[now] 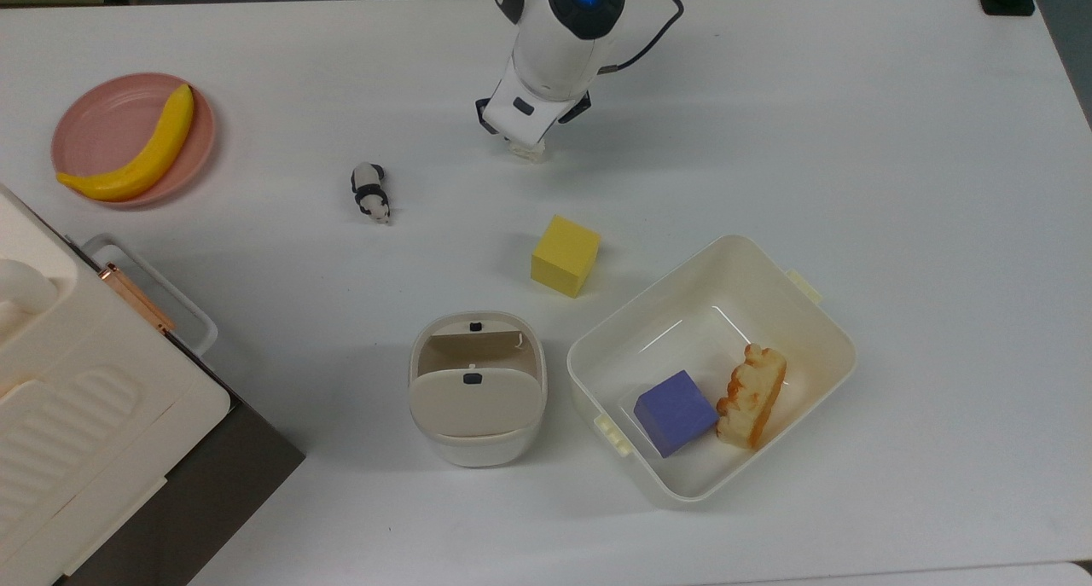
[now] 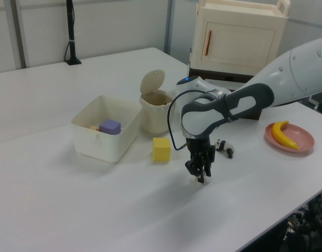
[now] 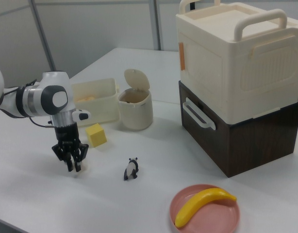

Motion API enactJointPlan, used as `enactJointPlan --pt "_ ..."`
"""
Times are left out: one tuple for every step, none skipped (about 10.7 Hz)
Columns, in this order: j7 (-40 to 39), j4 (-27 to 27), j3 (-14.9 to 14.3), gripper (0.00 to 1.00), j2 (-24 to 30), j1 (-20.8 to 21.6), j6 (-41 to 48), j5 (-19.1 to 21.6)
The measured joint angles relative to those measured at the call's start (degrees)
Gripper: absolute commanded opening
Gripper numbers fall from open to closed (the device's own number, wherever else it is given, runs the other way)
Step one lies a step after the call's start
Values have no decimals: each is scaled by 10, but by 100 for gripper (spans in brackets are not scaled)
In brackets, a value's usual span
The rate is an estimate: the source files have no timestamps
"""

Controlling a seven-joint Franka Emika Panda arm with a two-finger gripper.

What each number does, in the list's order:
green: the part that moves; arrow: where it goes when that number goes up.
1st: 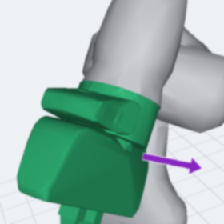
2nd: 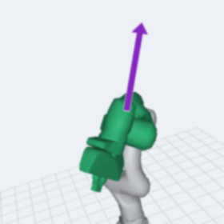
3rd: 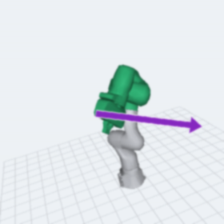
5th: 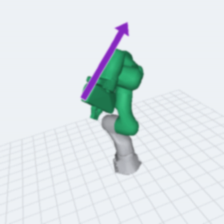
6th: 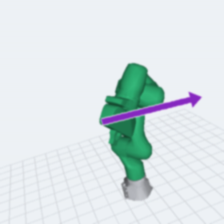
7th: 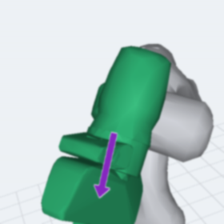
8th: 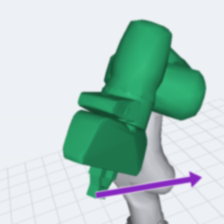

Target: Grab it up and put it in the trash

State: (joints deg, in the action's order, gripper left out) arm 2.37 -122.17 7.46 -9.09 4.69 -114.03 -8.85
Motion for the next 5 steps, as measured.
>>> enactJointPlan --pt "0 11 0 4 6 0 -2 0" --pt "0 32 0 4 13 -1 -3 0" --pt "-1 61 -1 5 18 -2 -3 0" --pt "-9 97 -2 15 24 -3 -4 0" --pt "-17 134 -2 99 27 -5 -5 3"
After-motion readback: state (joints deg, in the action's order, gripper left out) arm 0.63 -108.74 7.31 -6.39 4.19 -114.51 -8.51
